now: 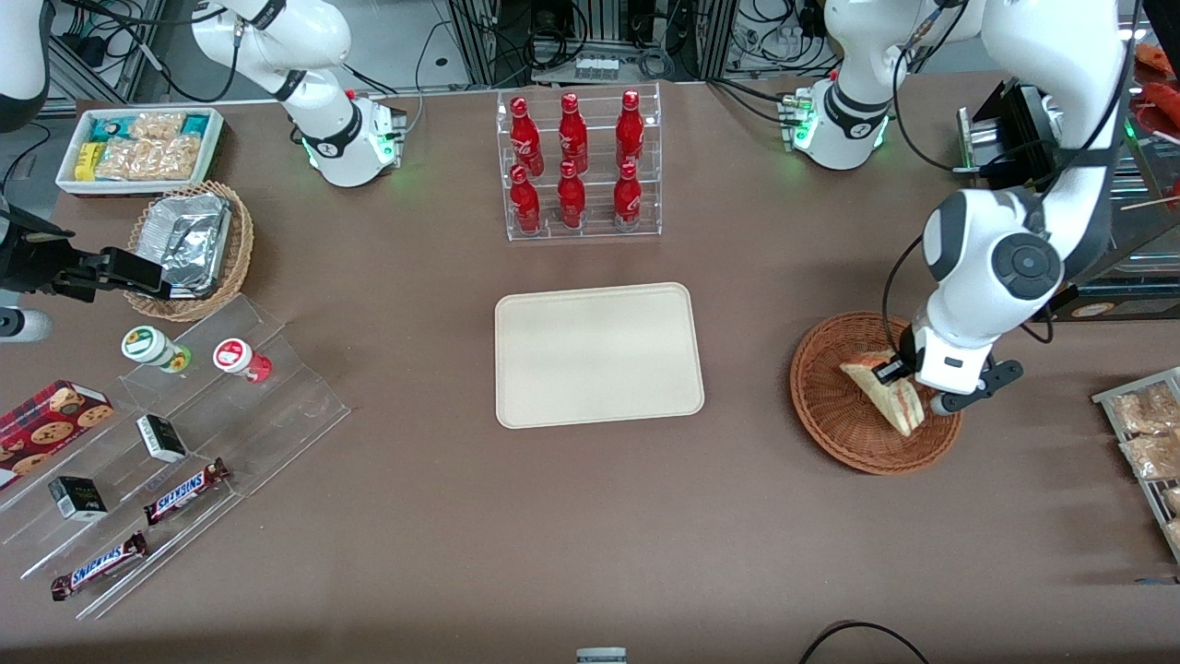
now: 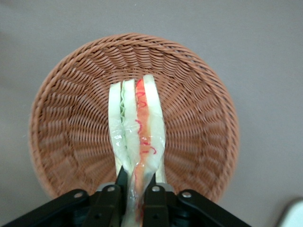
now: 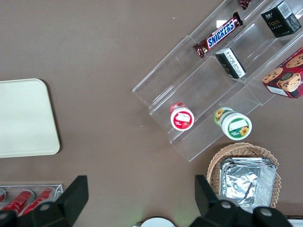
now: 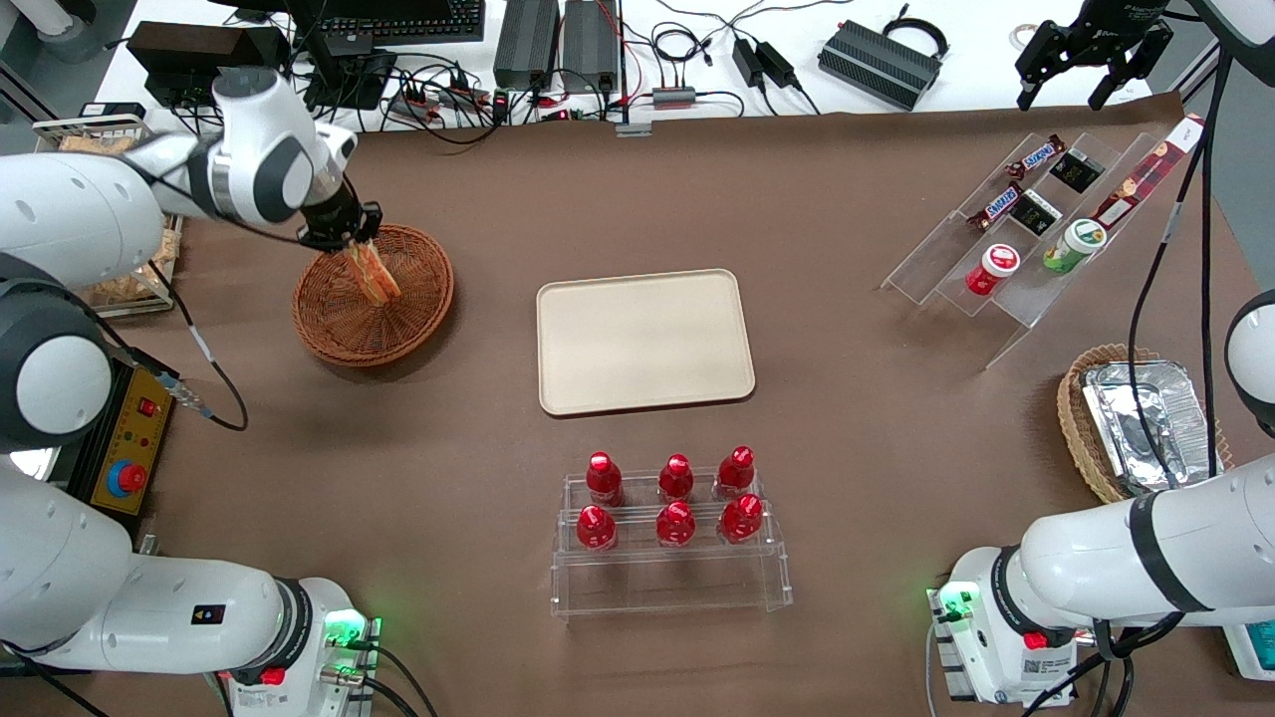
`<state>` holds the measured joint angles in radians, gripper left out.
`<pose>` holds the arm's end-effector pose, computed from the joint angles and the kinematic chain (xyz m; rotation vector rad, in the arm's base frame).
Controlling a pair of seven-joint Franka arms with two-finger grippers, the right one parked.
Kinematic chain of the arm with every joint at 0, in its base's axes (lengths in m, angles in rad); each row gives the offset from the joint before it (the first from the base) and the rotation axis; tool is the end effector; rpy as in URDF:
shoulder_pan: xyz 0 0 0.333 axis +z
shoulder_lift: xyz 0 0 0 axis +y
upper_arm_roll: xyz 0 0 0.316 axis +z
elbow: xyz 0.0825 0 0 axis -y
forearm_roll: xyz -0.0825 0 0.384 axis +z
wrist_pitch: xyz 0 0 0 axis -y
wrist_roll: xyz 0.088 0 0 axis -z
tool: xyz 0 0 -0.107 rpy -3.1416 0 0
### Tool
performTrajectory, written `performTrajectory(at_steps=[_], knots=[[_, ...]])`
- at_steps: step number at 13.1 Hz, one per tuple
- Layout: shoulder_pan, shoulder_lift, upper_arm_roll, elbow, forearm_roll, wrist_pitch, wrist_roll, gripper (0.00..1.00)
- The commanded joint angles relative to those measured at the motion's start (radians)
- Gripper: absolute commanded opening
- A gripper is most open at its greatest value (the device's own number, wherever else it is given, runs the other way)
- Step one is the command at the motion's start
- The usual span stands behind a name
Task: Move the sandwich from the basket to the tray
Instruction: 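Lift the sandwich with the left gripper and carry it over the tray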
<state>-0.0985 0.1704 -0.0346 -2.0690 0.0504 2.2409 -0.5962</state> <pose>0.5707 -0.0745 0.3503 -3.0383 -0.6672 -0.0211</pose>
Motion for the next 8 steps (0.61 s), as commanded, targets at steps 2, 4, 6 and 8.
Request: performTrajectory(at_steps=[2,4,6,8], knots=[[-0.151,0.018,0.001,0.208,0.014,-0.21,-0.037,0.0],[-0.261,0.063,-0.001,0.286,0.013,-0.216,-0.048,0.0],[-0.344,0.109,-0.002,0.349,-0.001,-0.225,-0.065,0.0],[-0.418,0.188,-0.002,0.427,-0.003,-0.225,-0.108,0.0]])
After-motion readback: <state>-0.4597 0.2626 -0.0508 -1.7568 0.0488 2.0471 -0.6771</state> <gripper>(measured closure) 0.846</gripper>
